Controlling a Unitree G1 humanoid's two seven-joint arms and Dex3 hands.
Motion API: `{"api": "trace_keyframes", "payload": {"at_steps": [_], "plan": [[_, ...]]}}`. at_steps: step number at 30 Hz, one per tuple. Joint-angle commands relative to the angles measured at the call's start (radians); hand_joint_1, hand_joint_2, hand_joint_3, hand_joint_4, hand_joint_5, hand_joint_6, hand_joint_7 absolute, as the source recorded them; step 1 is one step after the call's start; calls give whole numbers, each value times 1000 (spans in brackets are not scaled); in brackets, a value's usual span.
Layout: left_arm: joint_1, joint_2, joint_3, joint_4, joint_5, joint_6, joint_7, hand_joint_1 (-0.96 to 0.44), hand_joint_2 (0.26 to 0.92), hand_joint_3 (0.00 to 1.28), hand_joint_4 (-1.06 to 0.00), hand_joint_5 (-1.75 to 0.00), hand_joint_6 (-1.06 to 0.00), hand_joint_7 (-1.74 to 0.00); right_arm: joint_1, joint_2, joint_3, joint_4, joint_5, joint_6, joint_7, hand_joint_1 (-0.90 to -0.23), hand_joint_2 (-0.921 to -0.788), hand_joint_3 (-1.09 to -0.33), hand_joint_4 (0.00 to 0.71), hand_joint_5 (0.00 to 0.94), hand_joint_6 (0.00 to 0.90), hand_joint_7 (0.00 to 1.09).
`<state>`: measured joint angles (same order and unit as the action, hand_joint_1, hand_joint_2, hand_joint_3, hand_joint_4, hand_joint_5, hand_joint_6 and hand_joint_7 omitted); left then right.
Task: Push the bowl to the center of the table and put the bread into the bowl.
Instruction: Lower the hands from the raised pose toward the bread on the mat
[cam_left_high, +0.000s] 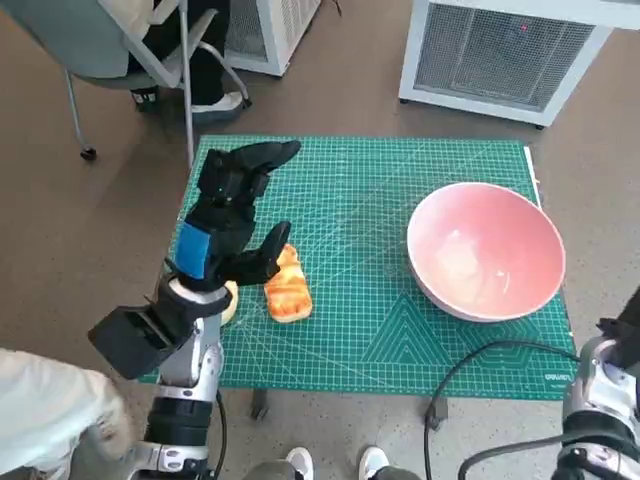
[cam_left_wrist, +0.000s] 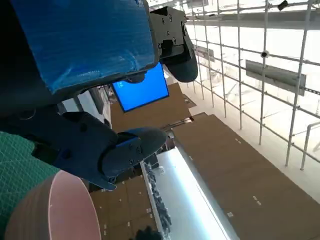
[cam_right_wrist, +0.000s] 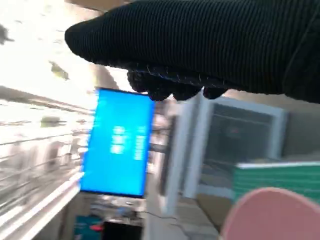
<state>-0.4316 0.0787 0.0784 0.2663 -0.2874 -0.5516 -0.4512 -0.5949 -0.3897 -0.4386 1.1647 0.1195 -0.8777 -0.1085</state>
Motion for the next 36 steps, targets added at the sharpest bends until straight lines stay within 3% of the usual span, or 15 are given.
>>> {"api": "trace_keyframes", "payload": {"at_steps": [1,11,19,24,33,36], "plan": [[14,12,7,-20,-7,12,0,-255,715,780,1,-712,1,-967,-3,3,-4,68,21,76,22,-320,-921,-538,373,0,340,291],[19,24,15,-36,-6,31,3,-255,721,761,1,-716,1,-968,-35,23,26,116,-4,182,11,-337,-921,-544,407,15,344,292],[26,34,21,-53,-8,40,3,-256,733,730,1,-723,1,-972,-69,41,30,140,9,277,78,-345,-921,-544,414,14,330,295],[31,44,26,-60,-10,43,2,-256,744,704,1,-728,1,-975,-92,51,36,150,1,330,99,-342,-921,-549,417,14,328,302],[40,53,32,-78,-5,52,10,-251,748,686,1,-734,1,-980,-125,83,33,155,9,374,137,-339,-921,-549,427,14,333,323],[44,56,34,-83,-2,51,14,-248,749,680,1,-737,1,-983,-138,98,42,155,-2,380,130,-336,-921,-550,428,13,334,328]]}}
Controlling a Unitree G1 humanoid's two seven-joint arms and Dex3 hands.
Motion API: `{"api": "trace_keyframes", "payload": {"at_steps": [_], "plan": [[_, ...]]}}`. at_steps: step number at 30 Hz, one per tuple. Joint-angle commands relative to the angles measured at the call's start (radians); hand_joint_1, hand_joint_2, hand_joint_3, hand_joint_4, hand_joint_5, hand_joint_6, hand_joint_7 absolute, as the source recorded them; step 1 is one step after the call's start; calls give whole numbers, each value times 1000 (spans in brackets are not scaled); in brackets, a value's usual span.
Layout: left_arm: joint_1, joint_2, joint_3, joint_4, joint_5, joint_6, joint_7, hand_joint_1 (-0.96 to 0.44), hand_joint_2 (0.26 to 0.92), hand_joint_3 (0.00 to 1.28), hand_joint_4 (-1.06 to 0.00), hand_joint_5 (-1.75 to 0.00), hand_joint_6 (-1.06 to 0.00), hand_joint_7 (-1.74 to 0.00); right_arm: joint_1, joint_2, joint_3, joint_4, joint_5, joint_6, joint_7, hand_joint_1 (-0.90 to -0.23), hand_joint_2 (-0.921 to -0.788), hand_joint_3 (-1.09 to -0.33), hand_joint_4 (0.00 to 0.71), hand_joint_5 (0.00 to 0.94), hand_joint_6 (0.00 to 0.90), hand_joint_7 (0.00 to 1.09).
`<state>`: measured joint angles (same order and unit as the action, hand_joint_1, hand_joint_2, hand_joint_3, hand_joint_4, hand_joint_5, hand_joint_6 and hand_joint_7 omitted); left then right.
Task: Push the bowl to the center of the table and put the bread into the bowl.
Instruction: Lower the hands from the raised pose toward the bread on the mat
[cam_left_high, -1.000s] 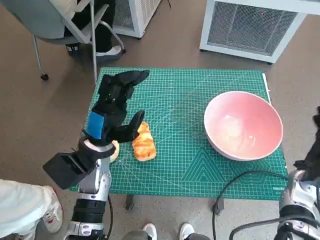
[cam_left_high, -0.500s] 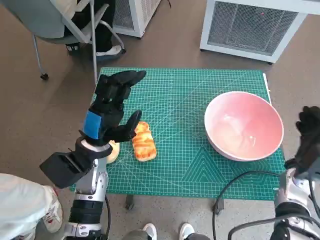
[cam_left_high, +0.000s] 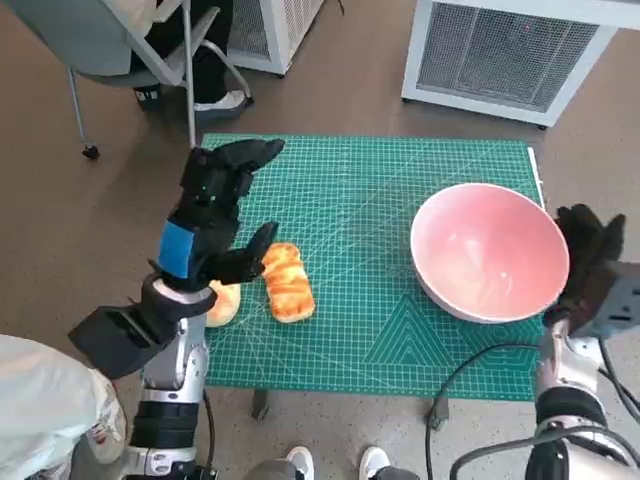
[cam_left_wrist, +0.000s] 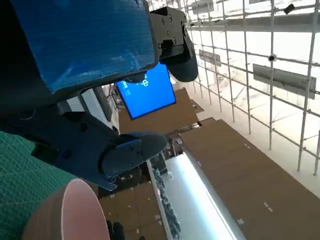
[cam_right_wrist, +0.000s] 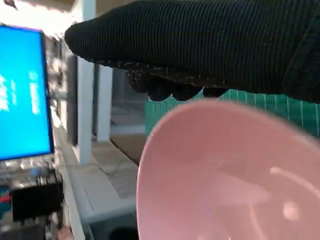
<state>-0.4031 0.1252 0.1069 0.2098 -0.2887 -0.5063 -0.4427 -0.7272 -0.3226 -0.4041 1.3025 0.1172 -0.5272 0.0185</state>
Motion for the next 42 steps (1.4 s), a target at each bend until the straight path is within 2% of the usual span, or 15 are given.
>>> {"api": "trace_keyframes", "payload": {"at_steps": [1,5,10,18,22,34,42], "plan": [[16,11,6,-27,0,6,6,-247,749,677,1,-740,1,-986,-9,35,10,17,-3,31,-1,-333,-921,-550,430,14,333,330],[21,17,9,-29,5,2,8,-245,751,667,1,-748,1,-992,-24,53,21,17,-10,35,-8,-316,-921,-555,433,14,330,337],[32,25,14,-44,7,13,17,-248,753,654,0,-754,1,-996,-48,76,24,19,-4,48,4,-298,-921,-552,437,13,325,350],[55,37,22,-83,7,35,38,-255,762,615,-11,-752,1,-1025,-92,114,13,23,13,72,32,-304,-921,-528,445,6,281,455],[65,41,24,-98,8,44,44,-256,770,587,-26,-735,-4,-1026,-111,130,13,24,11,81,37,-295,-921,-538,443,2,261,494],[93,60,37,-118,22,45,59,-254,792,502,-93,-659,-55,-974,-162,172,32,28,-10,108,21,-252,-921,-564,416,0,228,513],[99,84,37,-107,48,33,60,-261,842,384,-147,-589,-95,-925,-185,186,33,30,-3,129,39,-242,-921,-562,413,1,213,511]]}}
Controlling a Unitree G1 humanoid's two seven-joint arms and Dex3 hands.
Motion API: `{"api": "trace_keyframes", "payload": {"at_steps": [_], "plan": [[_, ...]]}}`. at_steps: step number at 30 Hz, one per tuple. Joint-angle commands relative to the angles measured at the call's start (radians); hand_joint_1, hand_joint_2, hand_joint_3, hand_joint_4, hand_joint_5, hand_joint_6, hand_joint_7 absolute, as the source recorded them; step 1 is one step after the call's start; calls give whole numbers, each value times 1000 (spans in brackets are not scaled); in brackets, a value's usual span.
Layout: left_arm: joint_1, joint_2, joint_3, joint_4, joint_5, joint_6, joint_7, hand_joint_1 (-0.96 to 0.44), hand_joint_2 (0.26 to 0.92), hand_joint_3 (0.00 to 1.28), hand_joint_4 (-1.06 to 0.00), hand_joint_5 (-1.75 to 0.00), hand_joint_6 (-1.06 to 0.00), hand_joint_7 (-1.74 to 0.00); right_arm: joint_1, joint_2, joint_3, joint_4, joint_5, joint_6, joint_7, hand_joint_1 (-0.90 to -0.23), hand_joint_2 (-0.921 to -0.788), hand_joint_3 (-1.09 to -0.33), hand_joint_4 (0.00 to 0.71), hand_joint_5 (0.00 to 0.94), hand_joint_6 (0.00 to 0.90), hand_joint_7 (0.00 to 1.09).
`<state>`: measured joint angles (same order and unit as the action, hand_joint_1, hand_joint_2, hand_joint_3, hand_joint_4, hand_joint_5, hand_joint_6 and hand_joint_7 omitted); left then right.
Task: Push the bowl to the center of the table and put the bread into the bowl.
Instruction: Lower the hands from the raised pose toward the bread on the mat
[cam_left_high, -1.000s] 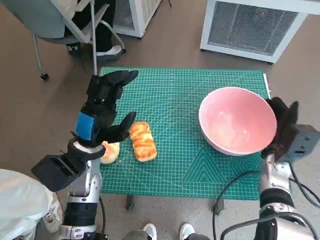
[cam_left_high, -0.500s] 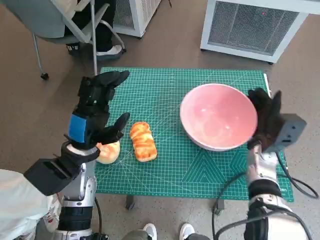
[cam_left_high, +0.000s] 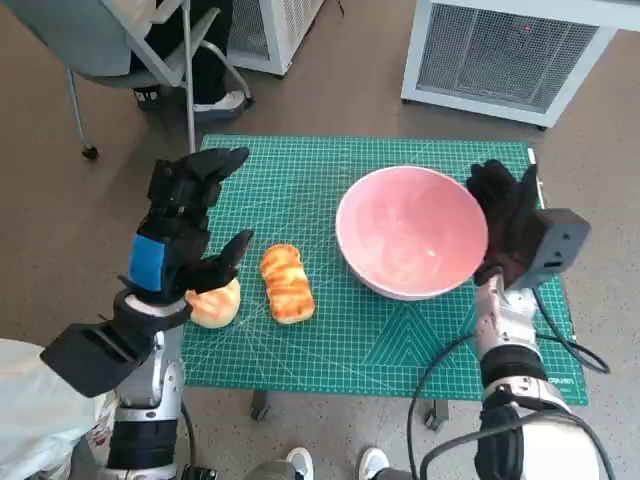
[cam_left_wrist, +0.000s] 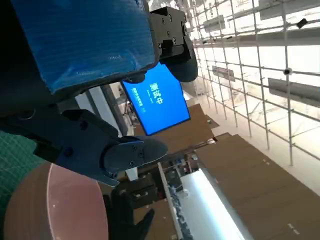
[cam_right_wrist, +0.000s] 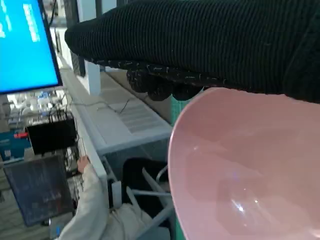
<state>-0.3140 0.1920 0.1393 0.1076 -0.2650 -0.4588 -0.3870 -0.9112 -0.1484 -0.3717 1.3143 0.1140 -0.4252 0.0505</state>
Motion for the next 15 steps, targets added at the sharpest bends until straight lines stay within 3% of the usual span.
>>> {"api": "trace_keyframes", "payload": {"at_steps": [1,10,15], "plan": [[10,20,4,-4,29,-16,4,-262,851,363,-159,-575,-101,-915,-3,12,2,18,-2,29,6,-239,-921,-563,413,1,212,511],[8,57,-7,47,131,-69,14,-274,914,213,-295,-426,-174,-814,-17,-2,19,13,-16,19,-9,-255,-921,-561,409,0,212,524],[-13,155,-19,122,263,-160,6,-290,920,165,-430,-253,-278,-644,-27,-19,29,-9,-16,-33,-8,-237,-921,-552,407,0,193,558]]}}
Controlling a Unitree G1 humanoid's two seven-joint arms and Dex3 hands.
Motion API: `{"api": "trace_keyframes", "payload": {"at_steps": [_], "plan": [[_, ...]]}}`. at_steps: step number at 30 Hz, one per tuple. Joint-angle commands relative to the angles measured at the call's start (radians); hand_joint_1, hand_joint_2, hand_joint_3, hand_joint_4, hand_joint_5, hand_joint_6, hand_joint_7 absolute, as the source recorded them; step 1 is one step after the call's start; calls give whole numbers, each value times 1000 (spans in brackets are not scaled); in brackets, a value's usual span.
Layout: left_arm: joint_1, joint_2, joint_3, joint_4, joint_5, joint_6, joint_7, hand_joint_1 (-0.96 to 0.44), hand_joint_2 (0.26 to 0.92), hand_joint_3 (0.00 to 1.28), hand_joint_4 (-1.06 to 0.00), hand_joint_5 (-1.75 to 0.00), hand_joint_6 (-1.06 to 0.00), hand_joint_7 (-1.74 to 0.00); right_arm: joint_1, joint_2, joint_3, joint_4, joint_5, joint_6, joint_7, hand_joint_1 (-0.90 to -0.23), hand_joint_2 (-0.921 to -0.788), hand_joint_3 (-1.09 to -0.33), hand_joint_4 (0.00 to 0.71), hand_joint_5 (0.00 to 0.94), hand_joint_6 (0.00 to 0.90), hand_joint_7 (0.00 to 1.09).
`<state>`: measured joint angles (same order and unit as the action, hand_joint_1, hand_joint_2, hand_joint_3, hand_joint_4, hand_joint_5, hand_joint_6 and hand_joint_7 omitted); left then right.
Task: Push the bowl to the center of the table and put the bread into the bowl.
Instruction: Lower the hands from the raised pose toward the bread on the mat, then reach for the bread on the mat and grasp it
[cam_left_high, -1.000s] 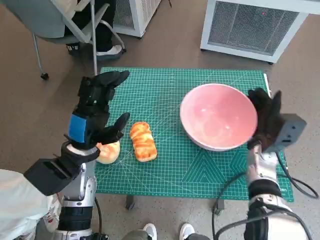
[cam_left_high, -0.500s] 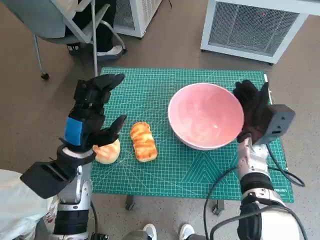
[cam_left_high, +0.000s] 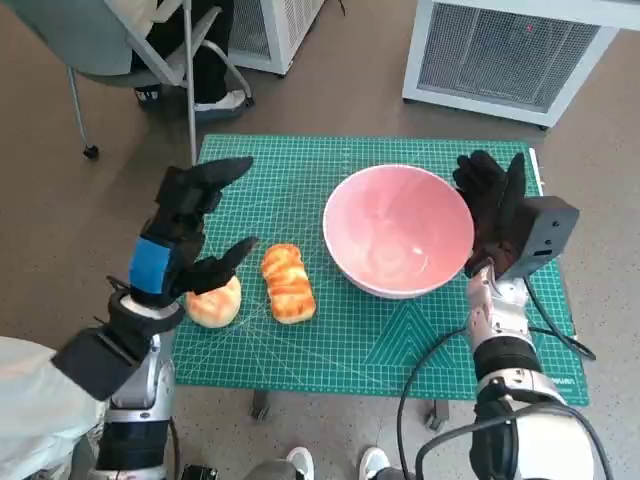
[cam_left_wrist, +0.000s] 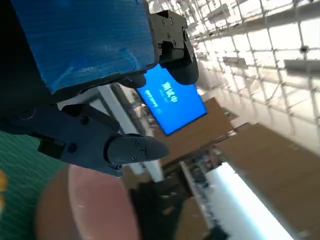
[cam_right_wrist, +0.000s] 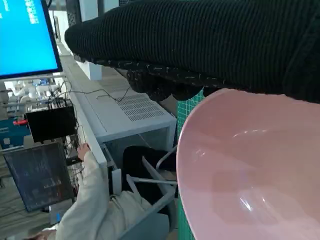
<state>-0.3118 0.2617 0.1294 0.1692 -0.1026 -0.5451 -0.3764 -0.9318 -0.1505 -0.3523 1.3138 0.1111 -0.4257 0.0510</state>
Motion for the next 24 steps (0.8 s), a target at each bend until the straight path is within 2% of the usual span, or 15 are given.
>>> {"api": "trace_keyframes", "payload": {"at_steps": [1,5,9,11,13,16,19,22,24], "plan": [[-21,107,-13,76,123,-93,-10,-295,920,150,-468,-196,-319,-573,-8,-20,14,-13,-16,-47,-9,-233,-921,-552,408,1,187,569],[-53,194,-42,148,191,-169,-44,-300,921,82,-555,-71,-443,-372,-6,-36,41,-45,-32,-128,-2,-230,-921,-557,409,1,157,621],[-103,282,-91,217,250,-232,-95,-274,906,24,-581,-21,-557,-192,16,-49,77,-109,-55,-248,21,-239,-921,-556,392,0,138,635],[-139,319,-119,264,271,-271,-123,-262,895,12,-580,-10,-586,-145,35,-53,91,-158,-57,-314,43,-245,-921,-551,387,0,126,651],[-176,348,-146,308,294,-304,-143,-242,874,5,-569,-4,-613,-88,52,-54,101,-206,-47,-367,73,-261,-921,-539,385,1,104,698],[-241,382,-189,367,329,-342,-173,-211,844,2,-549,-1,-620,-52,85,-42,103,-294,12,-437,162,-285,-921,-522,387,3,87,742],[-295,403,-223,415,371,-375,-175,-201,821,0,-531,0,-618,-33,116,-27,106,-374,70,-473,232,-308,-921,-516,391,5,77,773],[-346,419,-258,452,457,-409,-142,-212,805,0,-523,0,-618,-23,160,-6,118,-481,130,-498,291,-326,-921,-522,396,7,72,795],[-372,424,-278,476,507,-431,-114,-222,800,0,-521,0,-622,-20,187,3,128,-544,156,-503,315,-339,-921,-525,399,8,73,800]]}}
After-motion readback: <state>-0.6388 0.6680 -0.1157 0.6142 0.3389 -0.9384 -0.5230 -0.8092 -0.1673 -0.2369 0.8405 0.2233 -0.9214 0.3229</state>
